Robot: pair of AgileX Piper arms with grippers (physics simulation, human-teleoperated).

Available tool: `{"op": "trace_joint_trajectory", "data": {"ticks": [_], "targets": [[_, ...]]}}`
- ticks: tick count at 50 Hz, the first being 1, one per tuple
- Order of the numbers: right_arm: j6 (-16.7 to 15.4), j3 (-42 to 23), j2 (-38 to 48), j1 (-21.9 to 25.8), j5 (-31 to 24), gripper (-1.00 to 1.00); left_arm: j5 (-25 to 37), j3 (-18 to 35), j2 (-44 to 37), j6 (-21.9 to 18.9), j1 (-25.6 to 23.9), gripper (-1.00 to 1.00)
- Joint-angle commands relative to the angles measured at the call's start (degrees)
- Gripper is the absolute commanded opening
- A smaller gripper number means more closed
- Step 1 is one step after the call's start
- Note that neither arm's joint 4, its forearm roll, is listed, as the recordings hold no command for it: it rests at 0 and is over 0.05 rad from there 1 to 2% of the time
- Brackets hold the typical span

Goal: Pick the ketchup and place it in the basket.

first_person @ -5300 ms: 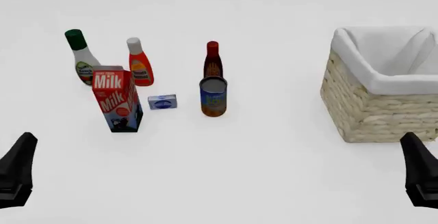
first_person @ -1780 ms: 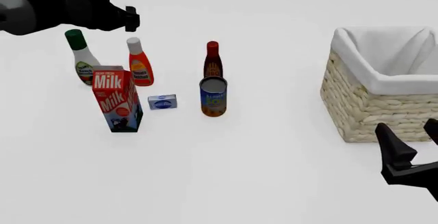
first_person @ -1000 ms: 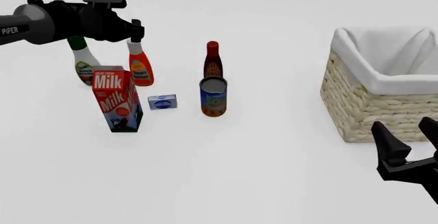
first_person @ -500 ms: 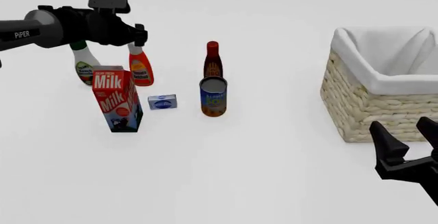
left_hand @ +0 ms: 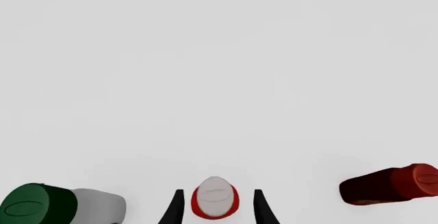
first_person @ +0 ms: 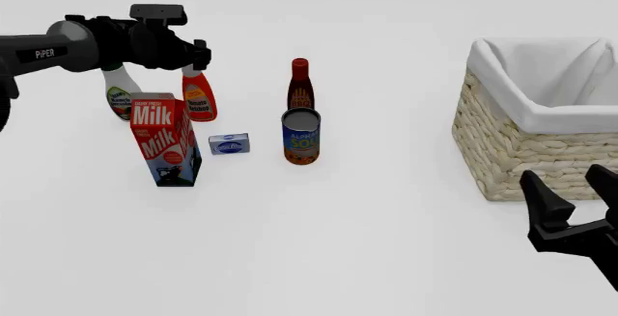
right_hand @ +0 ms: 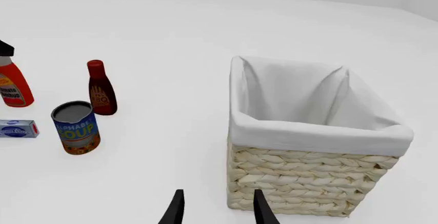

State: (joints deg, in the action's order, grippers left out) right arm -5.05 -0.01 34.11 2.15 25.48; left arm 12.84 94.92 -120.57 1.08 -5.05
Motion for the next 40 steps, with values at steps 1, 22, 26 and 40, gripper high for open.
{"op": "trace_joint_trajectory", "data": {"ticks": [1, 22, 26, 40], "targets": [[0.1, 0.0, 0.5, 0.0, 0.4, 1.00, -0.3, 0.5, -1.3, 0.1, 0.2, 1.00], [0.2, 0.0, 1.3, 0.0, 0.9, 1.00, -0.9, 0.6, -3.0, 0.5, 0.2, 1.00], [0.2, 0.0, 1.3, 0.0, 0.9, 1.00, -0.8, 0.6, -3.3, 0.8, 0.2, 1.00], [0.4, 0.0, 1.8, 0.2, 1.4, 1.00, -2.1, -2.1, -0.9, 1.0, -0.3, -1.00]]}}
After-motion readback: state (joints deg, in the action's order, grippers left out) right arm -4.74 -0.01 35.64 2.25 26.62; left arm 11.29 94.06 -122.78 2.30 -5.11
